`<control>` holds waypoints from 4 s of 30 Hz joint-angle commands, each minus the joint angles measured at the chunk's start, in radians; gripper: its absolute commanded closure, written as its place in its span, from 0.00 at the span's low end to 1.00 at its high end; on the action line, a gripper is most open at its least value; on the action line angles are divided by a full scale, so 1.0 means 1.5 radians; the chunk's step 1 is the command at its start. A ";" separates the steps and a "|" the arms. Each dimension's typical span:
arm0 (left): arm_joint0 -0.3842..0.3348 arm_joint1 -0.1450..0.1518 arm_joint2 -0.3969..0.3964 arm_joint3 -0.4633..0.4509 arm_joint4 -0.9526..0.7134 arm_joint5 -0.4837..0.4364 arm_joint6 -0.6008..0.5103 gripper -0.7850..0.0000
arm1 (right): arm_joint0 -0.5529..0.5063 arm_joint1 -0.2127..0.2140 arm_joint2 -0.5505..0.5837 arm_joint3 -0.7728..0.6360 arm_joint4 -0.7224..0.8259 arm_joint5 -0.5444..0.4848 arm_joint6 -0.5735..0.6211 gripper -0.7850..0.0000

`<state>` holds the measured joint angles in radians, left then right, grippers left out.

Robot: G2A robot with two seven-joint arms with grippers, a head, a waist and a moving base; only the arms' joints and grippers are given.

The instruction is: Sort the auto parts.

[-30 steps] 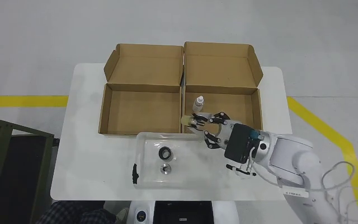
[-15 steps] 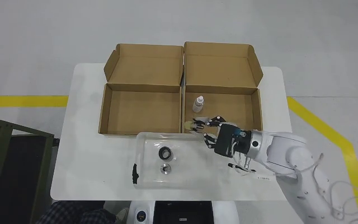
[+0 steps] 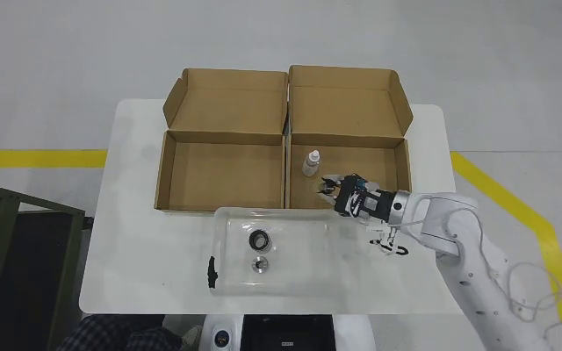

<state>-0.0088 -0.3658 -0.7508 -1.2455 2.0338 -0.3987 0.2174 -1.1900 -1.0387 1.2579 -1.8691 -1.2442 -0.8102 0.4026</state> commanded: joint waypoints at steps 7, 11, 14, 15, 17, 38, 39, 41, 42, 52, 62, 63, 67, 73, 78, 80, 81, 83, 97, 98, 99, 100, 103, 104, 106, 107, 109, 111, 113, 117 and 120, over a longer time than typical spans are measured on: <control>0.000 0.000 0.000 0.000 0.000 0.000 0.000 0.00 | 0.058 -0.003 -0.038 0.058 -0.014 -0.002 0.070 1.00; 0.000 0.000 0.000 0.000 0.000 0.000 0.000 0.00 | 0.082 -0.006 -0.063 0.085 -0.028 -0.001 0.100 1.00; 0.000 0.000 0.000 0.000 0.000 0.000 0.000 0.00 | 0.098 -0.009 -0.079 0.108 -0.038 0.005 0.111 1.00; 0.000 0.000 0.000 0.000 0.000 0.000 0.000 0.00 | 0.104 -0.010 -0.084 0.114 -0.043 0.006 0.114 1.00; 0.000 0.000 0.000 0.000 0.000 0.000 0.000 0.00 | 0.113 -0.011 -0.093 0.127 -0.052 0.015 0.115 1.00; 0.000 0.000 0.000 0.000 0.000 0.000 0.000 0.00 | 0.176 -0.031 -0.170 0.215 -0.102 0.061 0.128 0.56; 0.000 0.000 0.000 0.000 0.000 0.000 0.000 0.00 | 0.177 -0.031 -0.169 0.212 -0.101 0.063 0.129 0.52; 0.000 0.000 0.000 0.000 0.000 0.000 0.000 0.00 | 0.176 -0.031 -0.163 0.205 -0.096 0.072 0.127 0.45; 0.000 0.000 0.000 0.000 0.000 0.000 0.000 0.00 | 0.175 -0.030 -0.159 0.200 -0.093 0.073 0.128 0.40; 0.000 0.000 0.000 0.000 0.000 0.000 0.000 0.00 | 0.142 -0.020 -0.094 0.120 -0.030 0.081 0.128 0.27; 0.000 0.000 0.000 0.000 0.000 0.000 0.000 0.00 | 0.069 -0.009 -0.036 0.005 0.034 0.094 0.109 0.15; 0.000 0.000 0.000 0.000 0.000 0.000 0.000 0.00 | 0.059 -0.007 -0.032 -0.010 0.035 0.094 0.108 0.15; 0.000 0.000 0.000 0.000 0.000 0.000 0.000 0.00 | 0.017 -0.004 -0.025 -0.065 0.051 0.095 0.093 0.11; 0.000 0.000 0.000 0.000 0.000 0.000 0.000 0.00 | -0.022 -0.005 -0.050 -0.114 0.057 0.093 0.074 0.11; 0.000 0.000 0.000 0.000 0.000 0.000 0.000 0.00 | -0.034 -0.009 -0.095 -0.120 0.040 0.097 0.060 0.10; 0.000 0.000 0.000 0.000 0.000 0.000 0.000 0.00 | -0.036 -0.011 -0.113 -0.121 0.030 0.099 0.052 0.10; 0.000 0.000 0.000 0.000 0.000 0.000 0.000 0.00 | -0.037 -0.012 -0.121 -0.121 0.025 0.101 0.047 0.10; 0.000 0.000 0.000 0.000 0.000 0.000 0.000 0.00 | -0.038 -0.013 -0.137 -0.122 0.010 0.104 0.040 0.11; 0.000 0.000 0.000 0.000 0.000 0.000 0.000 0.00 | -0.031 -0.030 -0.247 -0.085 -0.086 0.117 0.000 0.22; 0.000 0.000 0.000 0.000 0.000 0.000 0.000 0.00 | -0.029 -0.031 -0.252 -0.080 -0.091 0.119 -0.003 0.24; 0.000 0.000 0.000 0.000 0.000 0.000 0.000 0.00 | -0.028 -0.032 -0.257 -0.075 -0.095 0.122 -0.005 0.24; 0.000 0.000 0.000 0.000 0.000 0.000 0.000 0.00 | -0.026 -0.033 -0.262 -0.071 -0.098 0.123 -0.008 0.24; 0.000 0.000 0.000 0.000 0.000 0.000 0.000 0.00 | -0.021 -0.037 -0.272 -0.054 -0.108 0.129 -0.016 0.25; 0.000 0.000 0.000 0.000 0.000 0.000 0.000 0.00 | -0.019 -0.038 -0.275 -0.046 -0.112 0.131 -0.019 0.25; 0.000 0.000 0.000 0.000 0.000 0.000 0.000 0.00 | -0.015 -0.040 -0.284 -0.033 -0.119 0.132 -0.024 0.26; 0.000 0.000 0.000 0.000 0.000 0.000 0.000 0.00 | -0.012 -0.042 -0.289 -0.026 -0.122 0.134 -0.027 0.27; 0.000 0.000 0.000 0.000 0.000 0.000 0.000 0.00 | -0.008 -0.045 -0.297 -0.015 -0.125 0.139 -0.033 0.27; 0.000 0.000 0.000 0.000 0.000 0.000 0.000 0.00 | -0.002 -0.048 -0.304 -0.005 -0.126 0.144 -0.038 0.27; 0.000 0.000 0.000 0.000 0.000 0.000 0.000 0.00 | 0.005 -0.051 -0.309 0.005 -0.126 0.147 -0.041 0.27; 0.000 0.000 0.000 0.000 0.000 0.000 0.000 0.00 | 0.018 -0.058 -0.319 0.028 -0.126 0.155 -0.046 0.32; 0.000 0.000 0.000 0.000 0.000 0.000 0.000 0.00 | 0.028 -0.063 -0.327 0.046 -0.125 0.159 -0.050 0.35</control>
<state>-0.0088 -0.3658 -0.7508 -1.2455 2.0338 -0.3987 0.2174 -1.1529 -1.1302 0.7717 -1.8089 -1.4326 -0.5733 0.3295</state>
